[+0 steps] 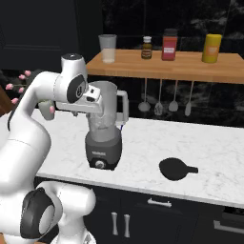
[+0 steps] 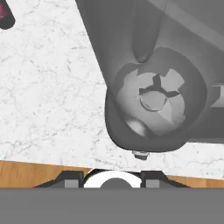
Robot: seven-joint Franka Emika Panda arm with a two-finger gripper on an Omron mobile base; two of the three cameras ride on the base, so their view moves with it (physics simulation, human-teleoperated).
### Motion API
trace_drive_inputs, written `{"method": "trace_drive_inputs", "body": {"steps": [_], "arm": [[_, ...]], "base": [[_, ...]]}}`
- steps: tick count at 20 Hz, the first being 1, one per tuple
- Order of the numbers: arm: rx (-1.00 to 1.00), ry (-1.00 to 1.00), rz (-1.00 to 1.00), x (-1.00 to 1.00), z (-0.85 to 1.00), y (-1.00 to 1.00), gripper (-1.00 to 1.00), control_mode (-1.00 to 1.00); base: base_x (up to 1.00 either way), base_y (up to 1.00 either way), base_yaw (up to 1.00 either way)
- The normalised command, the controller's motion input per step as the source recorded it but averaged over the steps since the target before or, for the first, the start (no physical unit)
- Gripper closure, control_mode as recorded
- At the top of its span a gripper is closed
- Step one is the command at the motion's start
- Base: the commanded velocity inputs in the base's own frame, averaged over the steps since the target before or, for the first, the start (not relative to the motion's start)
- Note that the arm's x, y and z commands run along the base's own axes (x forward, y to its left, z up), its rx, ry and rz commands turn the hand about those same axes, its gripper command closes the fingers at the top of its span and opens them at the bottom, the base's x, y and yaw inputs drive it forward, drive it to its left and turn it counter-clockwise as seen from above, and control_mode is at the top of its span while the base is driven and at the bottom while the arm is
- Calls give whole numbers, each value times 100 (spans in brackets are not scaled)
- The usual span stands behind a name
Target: Close the lid blender by securely placing the lid on top.
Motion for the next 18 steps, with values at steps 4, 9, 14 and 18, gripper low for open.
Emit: {"method": "trace_drive_inputs", "body": {"steps": [4, 9, 14, 18], "arm": [[5, -3, -5, -69, 0, -51, -100, -100], [16, -11, -16, -100, 0, -100, -100, -100], [13, -6, -18, -100, 0, -100, -100, -100], [8, 0, -21, -88, 0, -100, -100, -100]], "base": [[0, 0, 0], [0, 0, 0], [0, 0, 0], [0, 0, 0]]}}
